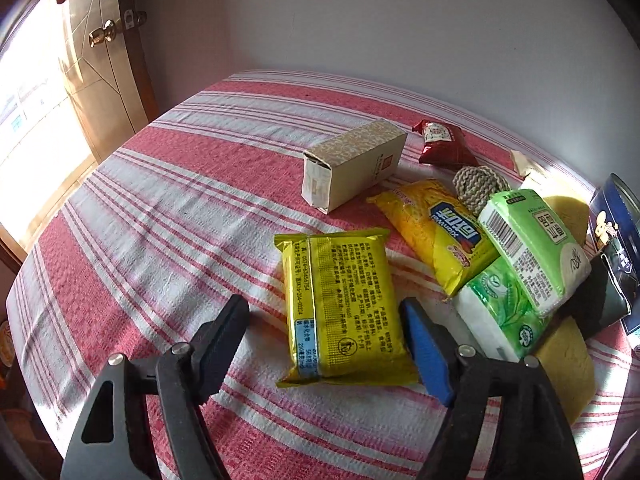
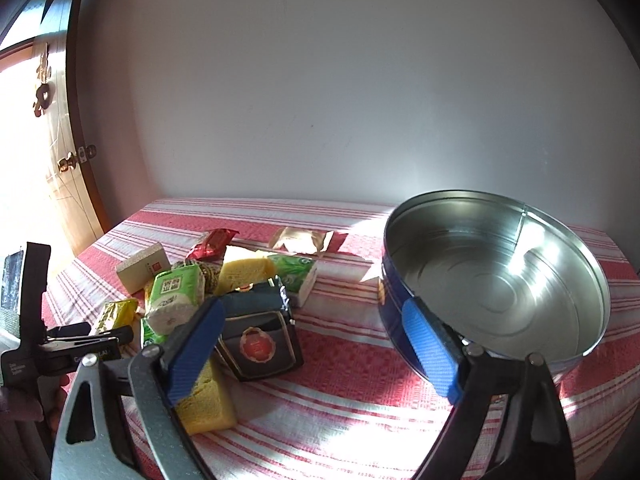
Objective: Organize objects
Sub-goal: 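Grasp the yellow biscuit pack with left tool while right tool grasps black tea box, then drop the yellow pack and black tea box into the blue tin, opening both tools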
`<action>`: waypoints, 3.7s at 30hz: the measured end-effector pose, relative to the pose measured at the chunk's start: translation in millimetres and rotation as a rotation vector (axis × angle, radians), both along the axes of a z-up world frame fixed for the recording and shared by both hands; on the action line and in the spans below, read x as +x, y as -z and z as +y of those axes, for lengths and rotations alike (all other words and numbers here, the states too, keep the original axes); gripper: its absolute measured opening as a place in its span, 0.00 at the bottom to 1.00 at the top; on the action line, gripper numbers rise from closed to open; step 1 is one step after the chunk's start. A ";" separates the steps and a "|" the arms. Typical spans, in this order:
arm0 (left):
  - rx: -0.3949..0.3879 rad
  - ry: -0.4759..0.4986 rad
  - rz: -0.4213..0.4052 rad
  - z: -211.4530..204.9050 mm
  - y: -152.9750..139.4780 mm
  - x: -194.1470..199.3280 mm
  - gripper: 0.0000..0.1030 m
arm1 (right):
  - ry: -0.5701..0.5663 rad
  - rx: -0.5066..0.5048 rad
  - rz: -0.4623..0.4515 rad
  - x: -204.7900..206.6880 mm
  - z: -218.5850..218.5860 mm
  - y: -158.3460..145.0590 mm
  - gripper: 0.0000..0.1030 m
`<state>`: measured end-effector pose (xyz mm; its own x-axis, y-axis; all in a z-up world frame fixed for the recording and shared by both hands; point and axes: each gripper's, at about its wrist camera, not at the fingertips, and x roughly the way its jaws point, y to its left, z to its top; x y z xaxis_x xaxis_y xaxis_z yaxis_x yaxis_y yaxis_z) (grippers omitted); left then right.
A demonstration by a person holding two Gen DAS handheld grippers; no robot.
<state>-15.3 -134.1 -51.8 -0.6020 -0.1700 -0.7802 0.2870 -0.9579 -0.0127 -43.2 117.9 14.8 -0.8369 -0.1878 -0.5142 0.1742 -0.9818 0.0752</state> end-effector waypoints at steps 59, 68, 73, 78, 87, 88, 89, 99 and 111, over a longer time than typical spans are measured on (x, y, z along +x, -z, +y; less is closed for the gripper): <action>0.040 0.635 0.273 303.7 -62.4 -48.9 0.52 | 0.340 0.115 -0.019 -35.7 177.4 -3.1 0.57; -0.006 0.624 0.259 304.0 -57.7 -43.5 0.52 | 0.322 0.076 -0.059 -40.2 178.6 6.4 0.61; -0.054 0.564 0.324 287.0 -68.2 -42.9 0.71 | 0.381 0.051 -0.012 -29.1 182.0 -4.8 0.86; -0.047 0.528 0.391 264.7 -77.2 -42.7 0.82 | 0.425 -0.058 0.042 -21.7 206.9 -7.8 0.97; -0.090 0.471 0.415 259.3 -73.8 -34.9 0.82 | 0.459 -0.162 0.035 -20.5 225.2 -8.6 0.97; -0.094 0.453 0.424 253.4 -74.6 -33.3 0.82 | 0.484 -0.172 0.056 -16.0 229.5 -10.4 0.97; -0.095 0.437 0.432 248.9 -75.1 -32.4 0.82 | 0.510 -0.190 0.081 -10.3 234.7 -13.3 0.97; -0.100 0.376 0.426 219.0 -73.3 -16.2 0.82 | 0.660 -0.208 0.149 8.9 250.7 -19.9 0.97; -0.096 0.383 0.418 195.0 -69.5 4.3 0.82 | 0.728 -0.296 0.119 47.7 224.0 -14.3 0.97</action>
<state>-10.9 60.9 17.7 -0.8887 0.0628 -0.4541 -0.0915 -0.9949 0.0415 4.6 341.9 29.1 -0.8482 0.3125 -0.4278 -0.4804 -0.7941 0.3724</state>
